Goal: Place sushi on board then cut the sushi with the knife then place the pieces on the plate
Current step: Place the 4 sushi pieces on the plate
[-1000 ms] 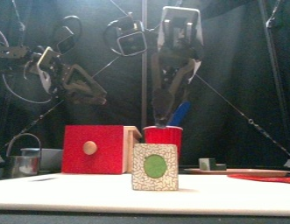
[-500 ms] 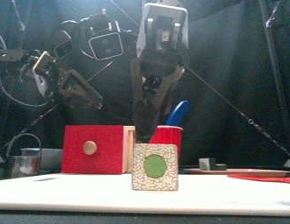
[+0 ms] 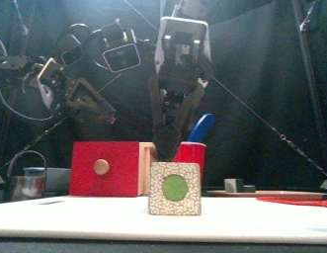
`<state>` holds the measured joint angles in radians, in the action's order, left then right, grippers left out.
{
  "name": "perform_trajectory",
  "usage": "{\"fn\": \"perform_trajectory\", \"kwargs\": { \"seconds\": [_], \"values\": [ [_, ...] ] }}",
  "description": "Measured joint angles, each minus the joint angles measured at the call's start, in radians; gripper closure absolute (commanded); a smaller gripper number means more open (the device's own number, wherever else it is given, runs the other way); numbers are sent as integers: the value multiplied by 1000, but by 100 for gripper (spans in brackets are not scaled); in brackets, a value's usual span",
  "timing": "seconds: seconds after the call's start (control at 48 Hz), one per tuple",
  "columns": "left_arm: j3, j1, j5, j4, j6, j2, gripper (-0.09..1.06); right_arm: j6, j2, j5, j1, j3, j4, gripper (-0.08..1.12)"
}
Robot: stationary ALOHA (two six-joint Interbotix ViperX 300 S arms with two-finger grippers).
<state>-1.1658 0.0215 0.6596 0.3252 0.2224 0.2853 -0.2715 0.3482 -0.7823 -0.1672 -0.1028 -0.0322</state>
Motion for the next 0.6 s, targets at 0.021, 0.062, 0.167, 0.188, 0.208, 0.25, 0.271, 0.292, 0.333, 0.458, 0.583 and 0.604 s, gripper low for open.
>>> {"fn": "perform_trajectory", "kwargs": {
  "seconds": [0.021, 0.062, 0.167, 0.188, 0.208, 0.25, 0.271, 0.292, 0.333, 0.458, 0.583, 0.604],
  "values": [
    [0, 0, 0, 2, 0, 0, 18, 0, 0, 0, 0, 0, -3, 26],
    [0, 0, 0, 2, 0, -2, 18, 0, 0, -2, 0, 0, -11, 26],
    [0, 0, 0, 2, 0, 0, 18, -2, 0, 0, 0, 0, -8, 26],
    [0, 0, 0, 2, 0, 0, 18, -2, 0, 0, -2, 0, -8, 26],
    [0, 2, 2, 2, 0, -2, 18, -2, 2, 0, 0, 0, -8, 26],
    [0, 2, 0, 2, 0, 0, 18, -2, 3, 3, 0, 0, -8, 26],
    [2, 2, 0, 2, 0, 0, 18, -2, 6, 3, 0, 0, -3, 26],
    [0, 2, 2, 2, 0, 0, 18, -2, 9, 3, 0, 0, -2, 26],
    [2, 0, 0, 2, 0, 0, 18, -5, 14, 3, 3, 0, -2, 26],
    [0, 2, 2, 2, 0, 0, 18, -6, 15, 2, 5, 0, 2, 26],
    [0, 2, 0, 2, 0, 0, 18, -6, 15, -8, 6, -2, 0, 26],
    [0, 0, 2, 2, 0, 0, 18, -5, 15, -9, 6, -2, -2, 26]
  ]
}}
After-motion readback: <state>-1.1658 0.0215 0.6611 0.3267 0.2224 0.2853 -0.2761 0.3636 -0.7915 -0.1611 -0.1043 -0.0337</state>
